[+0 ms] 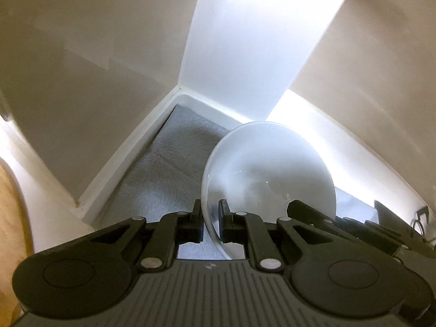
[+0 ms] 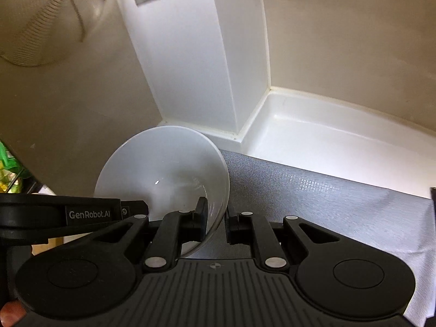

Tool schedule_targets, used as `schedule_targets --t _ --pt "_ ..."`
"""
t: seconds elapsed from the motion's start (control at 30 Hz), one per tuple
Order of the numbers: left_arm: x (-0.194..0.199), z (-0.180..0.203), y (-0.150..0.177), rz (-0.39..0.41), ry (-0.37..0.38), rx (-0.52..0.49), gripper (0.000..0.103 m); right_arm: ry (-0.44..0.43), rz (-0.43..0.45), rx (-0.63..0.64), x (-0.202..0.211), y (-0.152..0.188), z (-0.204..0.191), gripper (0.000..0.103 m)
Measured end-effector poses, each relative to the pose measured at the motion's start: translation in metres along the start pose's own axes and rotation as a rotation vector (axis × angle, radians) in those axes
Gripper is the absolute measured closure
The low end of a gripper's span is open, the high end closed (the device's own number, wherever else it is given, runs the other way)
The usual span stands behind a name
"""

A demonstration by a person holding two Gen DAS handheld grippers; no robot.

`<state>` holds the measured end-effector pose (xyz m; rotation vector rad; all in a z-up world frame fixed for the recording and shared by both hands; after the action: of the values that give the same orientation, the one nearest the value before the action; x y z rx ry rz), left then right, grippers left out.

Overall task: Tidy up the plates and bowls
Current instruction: 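Lift the blue-patterned bowl with both tools and carry it over the teal bowl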

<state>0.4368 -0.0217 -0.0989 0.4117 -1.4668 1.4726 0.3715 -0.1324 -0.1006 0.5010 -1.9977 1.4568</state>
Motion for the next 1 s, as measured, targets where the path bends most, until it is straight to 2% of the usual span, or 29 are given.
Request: schedule_targets --t 0.4,0.47,0.6,1.0 --pt "0.044 -0.001 0.031 0.03 0.01 -0.085 0.09 -0.012 0.032 0.017 0.072 0.032 -0.027 0.089" --pt "0.062 -0.004 0.05 0.021 0.007 -0.092 0.09 -0.018 0.021 0.015 0.079 0.038 -0.034 0.089" --pt "0.075 -0.012 0.067 0.004 0.0 -0.115 0.09 -0.031 -0.008 0.021 0.09 0.057 -0.048 0.088" --pt "0.085 -0.033 0.119 -0.074 0.009 -0.129 0.09 -0.039 -0.096 0.035 0.104 0.11 -0.07 0.087"
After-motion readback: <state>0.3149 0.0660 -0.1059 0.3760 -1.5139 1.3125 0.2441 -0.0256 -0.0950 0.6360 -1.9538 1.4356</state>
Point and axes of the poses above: each gripper's, at about its wrist camera, not at the fingertips, and x roughly against the way its jaws point, z to its right, y to its underside, the point moved 9 cm from there along -x, roughly the way its jaws point, and after that the axes turned 2 degrees about z, right-handed, at the moved point
